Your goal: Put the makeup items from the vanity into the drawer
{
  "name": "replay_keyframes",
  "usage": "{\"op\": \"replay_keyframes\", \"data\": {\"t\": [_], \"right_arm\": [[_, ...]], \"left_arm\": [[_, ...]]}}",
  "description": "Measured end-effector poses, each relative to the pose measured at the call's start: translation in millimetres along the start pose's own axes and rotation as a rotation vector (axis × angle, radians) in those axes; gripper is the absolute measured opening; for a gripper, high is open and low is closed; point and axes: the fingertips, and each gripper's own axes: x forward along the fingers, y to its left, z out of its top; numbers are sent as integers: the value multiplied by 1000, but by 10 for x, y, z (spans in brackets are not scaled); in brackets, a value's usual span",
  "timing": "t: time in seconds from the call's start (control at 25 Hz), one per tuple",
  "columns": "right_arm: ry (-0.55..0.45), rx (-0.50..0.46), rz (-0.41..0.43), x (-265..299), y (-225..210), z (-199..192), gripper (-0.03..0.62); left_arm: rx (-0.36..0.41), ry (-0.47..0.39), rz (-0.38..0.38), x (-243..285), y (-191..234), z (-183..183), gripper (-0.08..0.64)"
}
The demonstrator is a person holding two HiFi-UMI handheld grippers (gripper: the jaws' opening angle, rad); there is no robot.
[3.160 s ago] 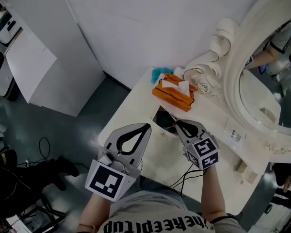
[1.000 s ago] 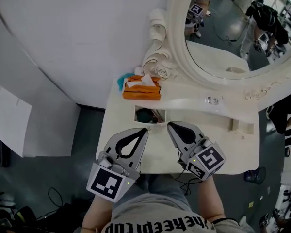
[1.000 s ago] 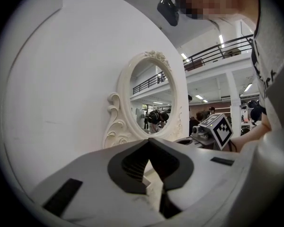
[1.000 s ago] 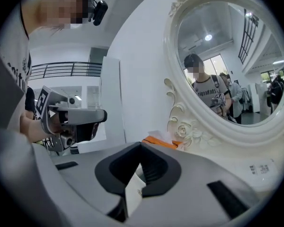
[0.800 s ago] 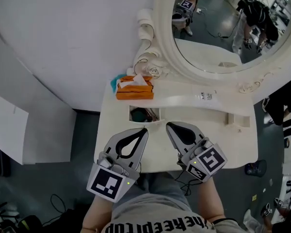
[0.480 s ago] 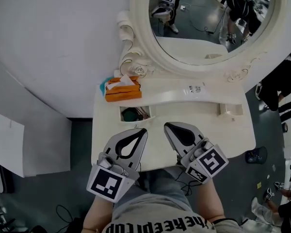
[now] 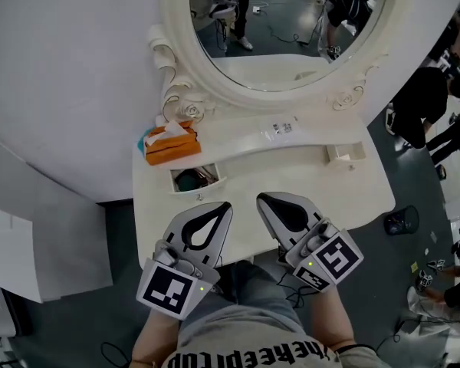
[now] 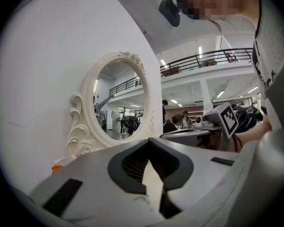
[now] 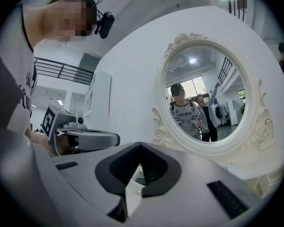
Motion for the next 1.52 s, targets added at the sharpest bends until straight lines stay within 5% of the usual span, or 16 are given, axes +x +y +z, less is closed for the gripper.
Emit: {"op": "replay_keyframes", "data": {"t": [0.64,1.52], "right_arm": [[-70,-12,-77,-450,260,193,14],[-92,-39,-78,-484,561,256,12]], "left_arm": [[42,-21,-100,-102,-392,88,20],[63,-31,-123,-331,-461,107,20]]}}
